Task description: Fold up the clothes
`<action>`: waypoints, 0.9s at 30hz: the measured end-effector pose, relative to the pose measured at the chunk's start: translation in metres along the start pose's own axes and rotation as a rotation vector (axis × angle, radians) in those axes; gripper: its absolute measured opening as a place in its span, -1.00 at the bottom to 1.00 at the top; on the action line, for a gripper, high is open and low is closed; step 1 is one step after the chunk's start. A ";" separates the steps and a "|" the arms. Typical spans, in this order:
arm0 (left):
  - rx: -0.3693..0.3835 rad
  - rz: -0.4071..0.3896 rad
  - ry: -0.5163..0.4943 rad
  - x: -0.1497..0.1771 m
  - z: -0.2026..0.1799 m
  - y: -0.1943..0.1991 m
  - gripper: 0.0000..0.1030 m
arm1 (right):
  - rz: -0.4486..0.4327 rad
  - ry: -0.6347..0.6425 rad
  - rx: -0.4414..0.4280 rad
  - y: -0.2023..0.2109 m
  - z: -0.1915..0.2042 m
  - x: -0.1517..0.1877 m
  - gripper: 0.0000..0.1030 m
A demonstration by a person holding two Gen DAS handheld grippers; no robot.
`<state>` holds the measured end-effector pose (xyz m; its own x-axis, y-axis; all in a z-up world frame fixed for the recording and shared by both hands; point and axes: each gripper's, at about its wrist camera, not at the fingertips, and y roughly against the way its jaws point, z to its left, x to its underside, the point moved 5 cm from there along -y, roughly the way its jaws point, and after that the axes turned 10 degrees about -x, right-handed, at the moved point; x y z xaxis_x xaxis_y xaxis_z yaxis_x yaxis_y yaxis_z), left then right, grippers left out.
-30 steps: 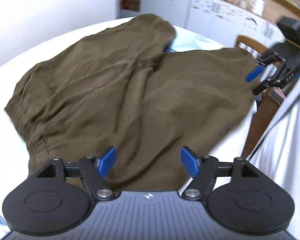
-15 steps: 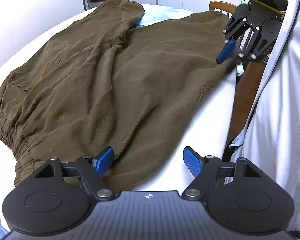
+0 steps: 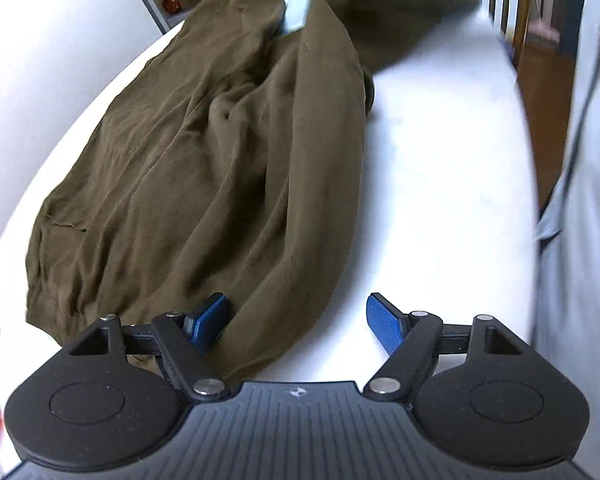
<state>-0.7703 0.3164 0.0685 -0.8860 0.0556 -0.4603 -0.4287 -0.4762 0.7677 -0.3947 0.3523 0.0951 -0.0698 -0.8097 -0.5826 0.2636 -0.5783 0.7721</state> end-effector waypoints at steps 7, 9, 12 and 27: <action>-0.017 0.045 0.141 -0.015 0.018 -0.013 -0.38 | -0.007 -0.028 -0.018 -0.008 -0.011 0.007 1.00; -0.016 0.051 0.185 -0.019 0.023 -0.013 -0.61 | -0.007 -0.021 -0.021 0.000 -0.014 0.010 1.00; -0.023 0.059 0.255 -0.021 0.033 -0.010 -0.69 | 0.005 0.032 -0.010 0.026 -0.014 0.029 1.00; -0.014 0.129 0.326 -0.025 0.048 -0.005 -0.71 | 0.239 0.118 0.373 0.102 -0.090 0.195 1.00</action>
<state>-0.7540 0.3595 0.0977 -0.8291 -0.2879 -0.4794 -0.3121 -0.4730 0.8239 -0.2952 0.1439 0.0375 0.0665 -0.9204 -0.3854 -0.1067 -0.3906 0.9144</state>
